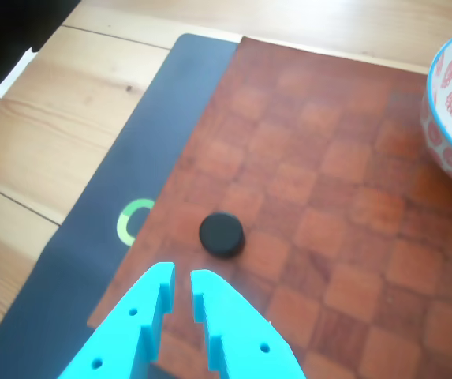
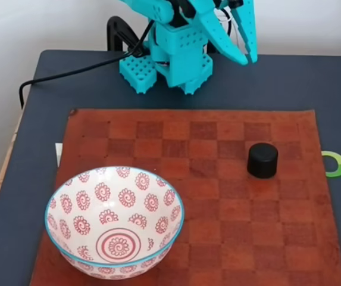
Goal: Grasp a black cylinder and put it in the bin.
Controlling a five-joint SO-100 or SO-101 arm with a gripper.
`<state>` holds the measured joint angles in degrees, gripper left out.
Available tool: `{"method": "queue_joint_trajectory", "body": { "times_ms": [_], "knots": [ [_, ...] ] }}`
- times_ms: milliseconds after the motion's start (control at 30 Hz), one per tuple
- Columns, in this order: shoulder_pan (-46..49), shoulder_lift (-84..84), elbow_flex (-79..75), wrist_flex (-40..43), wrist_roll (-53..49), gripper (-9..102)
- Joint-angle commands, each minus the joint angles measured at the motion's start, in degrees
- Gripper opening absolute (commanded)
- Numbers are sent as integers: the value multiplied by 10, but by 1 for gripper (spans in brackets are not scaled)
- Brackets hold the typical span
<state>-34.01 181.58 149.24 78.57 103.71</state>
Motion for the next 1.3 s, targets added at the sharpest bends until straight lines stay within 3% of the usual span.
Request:
{"method": "queue_joint_trajectory", "body": {
  "times_ms": [0,367,600,967,1267],
  "knots": [
    [-1,-112,-74,1,-3,0],
    [-2,-368,-136,-15,0,0],
    [-4,-447,-137,-77,-1,0],
    [-29,-554,-191,-79,9,1],
    [-34,-617,-242,-79,8,22]
  ]
}}
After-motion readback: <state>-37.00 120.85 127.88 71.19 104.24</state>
